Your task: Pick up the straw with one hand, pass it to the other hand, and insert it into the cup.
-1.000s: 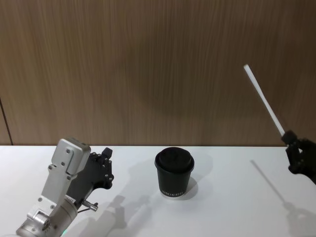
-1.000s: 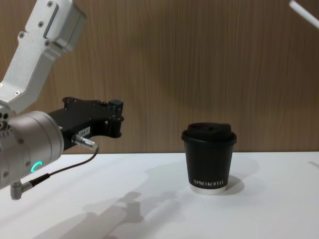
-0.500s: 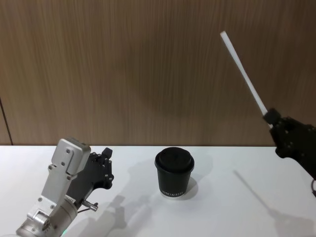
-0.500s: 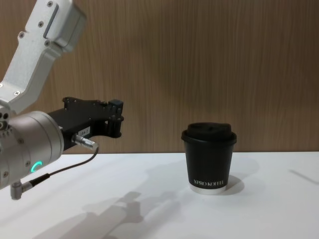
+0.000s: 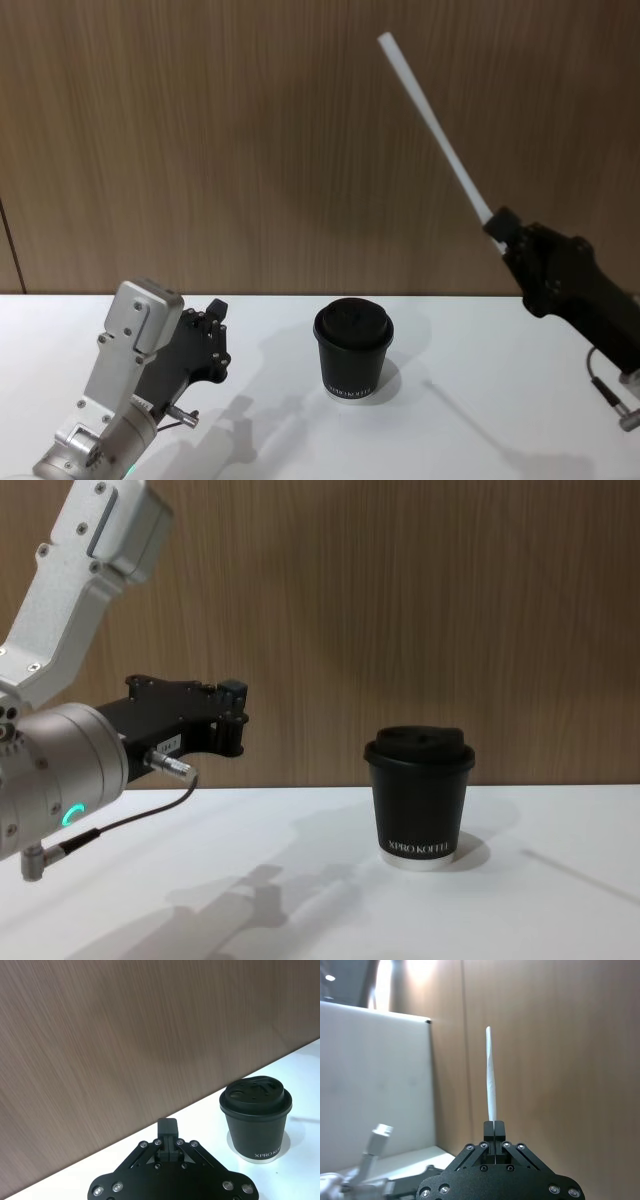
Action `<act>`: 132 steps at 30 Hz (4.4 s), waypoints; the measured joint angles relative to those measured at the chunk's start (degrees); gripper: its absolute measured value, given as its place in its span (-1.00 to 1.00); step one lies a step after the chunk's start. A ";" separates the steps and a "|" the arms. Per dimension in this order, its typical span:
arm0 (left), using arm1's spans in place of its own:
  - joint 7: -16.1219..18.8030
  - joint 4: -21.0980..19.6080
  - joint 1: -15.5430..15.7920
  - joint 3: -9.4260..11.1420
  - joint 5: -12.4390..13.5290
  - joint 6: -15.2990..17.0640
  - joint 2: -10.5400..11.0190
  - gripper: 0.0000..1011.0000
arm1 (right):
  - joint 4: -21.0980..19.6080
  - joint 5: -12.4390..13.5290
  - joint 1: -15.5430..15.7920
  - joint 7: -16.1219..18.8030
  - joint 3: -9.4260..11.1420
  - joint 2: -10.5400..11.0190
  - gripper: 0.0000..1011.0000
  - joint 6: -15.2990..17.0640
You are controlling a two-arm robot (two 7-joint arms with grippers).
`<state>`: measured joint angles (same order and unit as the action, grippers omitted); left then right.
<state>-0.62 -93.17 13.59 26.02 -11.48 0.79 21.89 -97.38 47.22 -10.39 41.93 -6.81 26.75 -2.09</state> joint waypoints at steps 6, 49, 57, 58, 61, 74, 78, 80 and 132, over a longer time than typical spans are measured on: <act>0.00 0.00 0.00 0.00 0.00 0.00 0.00 -1.00 | 0.20 2.17 -1.23 2.88 -1.73 -0.24 -0.98 1.45; -15.46 -2.86 5.14 -0.27 -7.79 -1.46 1.06 -1.00 | 3.68 9.34 -6.14 12.42 -9.41 -2.10 -0.98 7.11; -21.81 -4.46 6.62 -1.90 -14.45 0.00 1.55 -0.93 | 3.74 9.46 -6.22 12.58 -9.56 -2.14 -0.98 7.19; -22.47 -4.61 6.73 -2.05 -15.33 0.25 1.59 -0.93 | 3.75 9.46 -6.22 12.59 -9.57 -2.15 -0.98 7.19; -24.33 -5.28 7.12 -2.67 -17.78 1.08 1.84 -0.75 | 3.77 9.48 -6.24 12.62 -9.59 -2.16 -0.98 7.21; -28.06 -6.67 7.90 -3.93 -22.97 2.63 2.46 0.02 | 3.82 9.55 -6.30 12.69 -9.66 -2.18 -0.98 7.28; -27.75 -6.86 7.70 -4.01 -23.10 2.62 2.58 0.30 | 3.82 9.56 -6.31 12.71 -9.68 -2.17 -0.98 7.28; -27.63 -6.87 7.61 -4.04 -23.15 2.57 2.62 0.42 | 3.82 9.56 -6.31 12.71 -9.68 -2.17 -0.98 7.28; -44.39 -1.59 12.26 -6.28 -46.80 9.29 3.81 0.98 | 3.81 9.56 -6.31 12.71 -9.68 -2.17 -0.98 7.27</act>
<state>-45.01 -94.76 25.85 19.75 -58.28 10.08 25.71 -93.56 56.79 -16.70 54.65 -16.49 24.58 5.19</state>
